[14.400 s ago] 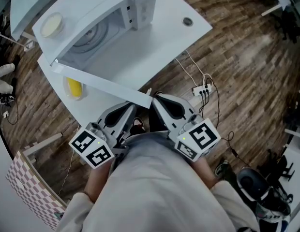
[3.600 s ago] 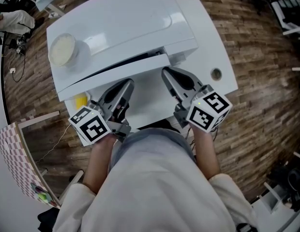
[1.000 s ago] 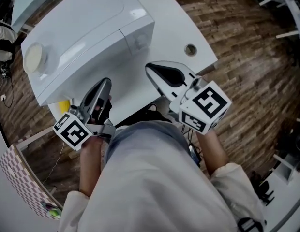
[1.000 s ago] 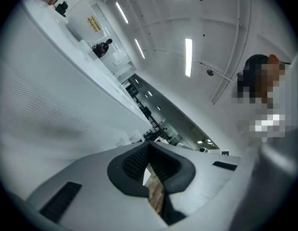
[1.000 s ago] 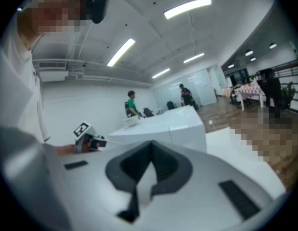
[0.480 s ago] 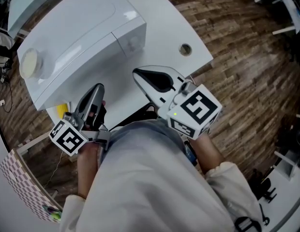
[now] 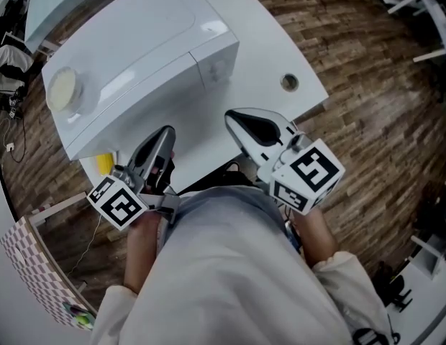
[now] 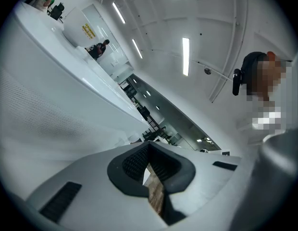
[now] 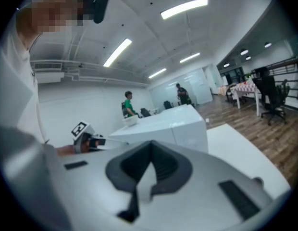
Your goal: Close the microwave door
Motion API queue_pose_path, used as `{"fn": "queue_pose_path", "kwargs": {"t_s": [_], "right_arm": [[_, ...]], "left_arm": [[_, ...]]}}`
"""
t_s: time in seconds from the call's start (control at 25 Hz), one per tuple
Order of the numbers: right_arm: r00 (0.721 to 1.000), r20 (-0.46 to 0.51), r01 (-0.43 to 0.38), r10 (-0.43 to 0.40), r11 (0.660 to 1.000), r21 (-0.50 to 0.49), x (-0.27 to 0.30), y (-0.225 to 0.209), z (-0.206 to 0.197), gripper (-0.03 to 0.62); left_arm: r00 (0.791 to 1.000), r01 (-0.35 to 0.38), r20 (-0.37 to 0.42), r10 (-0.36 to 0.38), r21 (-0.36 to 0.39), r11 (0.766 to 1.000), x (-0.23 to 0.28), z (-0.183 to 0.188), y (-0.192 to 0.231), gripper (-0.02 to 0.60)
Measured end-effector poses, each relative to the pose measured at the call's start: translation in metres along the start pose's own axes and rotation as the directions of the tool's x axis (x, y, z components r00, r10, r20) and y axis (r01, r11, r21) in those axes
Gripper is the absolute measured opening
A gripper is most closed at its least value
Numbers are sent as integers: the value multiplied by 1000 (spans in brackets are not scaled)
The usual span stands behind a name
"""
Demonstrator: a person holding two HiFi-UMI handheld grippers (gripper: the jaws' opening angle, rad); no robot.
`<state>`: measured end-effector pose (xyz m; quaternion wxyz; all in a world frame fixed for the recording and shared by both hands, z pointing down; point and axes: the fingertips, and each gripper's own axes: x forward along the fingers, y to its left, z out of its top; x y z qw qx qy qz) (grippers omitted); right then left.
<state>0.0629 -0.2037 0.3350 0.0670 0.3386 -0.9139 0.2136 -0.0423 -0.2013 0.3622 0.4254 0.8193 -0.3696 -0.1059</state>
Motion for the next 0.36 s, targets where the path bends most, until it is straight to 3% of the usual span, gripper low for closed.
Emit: {"fn": "queue_pose_path", "kwargs": {"t_s": [0.36], "right_arm": [[999, -12, 53, -53, 998, 23, -20, 19, -27, 23]], "left_arm": [[1000, 13, 2, -13, 13, 1000, -25, -16, -1, 15]]}}
